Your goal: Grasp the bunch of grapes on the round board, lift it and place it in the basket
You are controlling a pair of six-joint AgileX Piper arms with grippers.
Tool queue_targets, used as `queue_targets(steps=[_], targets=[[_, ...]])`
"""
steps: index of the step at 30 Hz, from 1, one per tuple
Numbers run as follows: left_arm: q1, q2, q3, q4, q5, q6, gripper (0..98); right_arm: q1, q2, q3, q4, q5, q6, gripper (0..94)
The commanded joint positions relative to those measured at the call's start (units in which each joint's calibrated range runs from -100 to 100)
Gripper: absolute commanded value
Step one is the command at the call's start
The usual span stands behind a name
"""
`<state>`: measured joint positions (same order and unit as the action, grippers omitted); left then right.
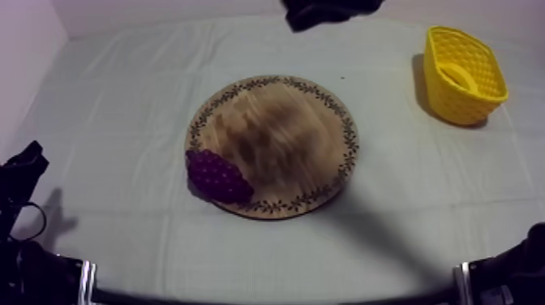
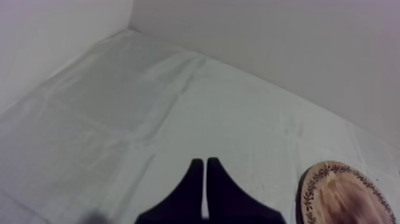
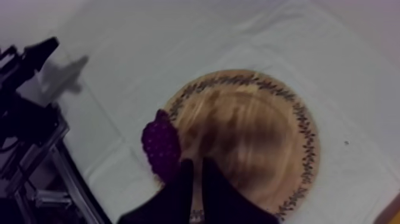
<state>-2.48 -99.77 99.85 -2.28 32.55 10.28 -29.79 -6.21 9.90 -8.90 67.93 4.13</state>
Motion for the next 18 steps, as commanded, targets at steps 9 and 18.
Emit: queue_targets(steps=[9, 18], targets=[[-0.01, 0.03, 0.04, 0.01, 0.03, 0.0, 0.0, -6.3, 5.89, 0.97, 1.78, -0.76, -1.1, 6.0], [-0.01, 0.03, 0.04, 0.01, 0.03, 0.0, 0.0, -7.61, 12.22, -1.34, 3.02, -1.13, -2.08, 20.7]])
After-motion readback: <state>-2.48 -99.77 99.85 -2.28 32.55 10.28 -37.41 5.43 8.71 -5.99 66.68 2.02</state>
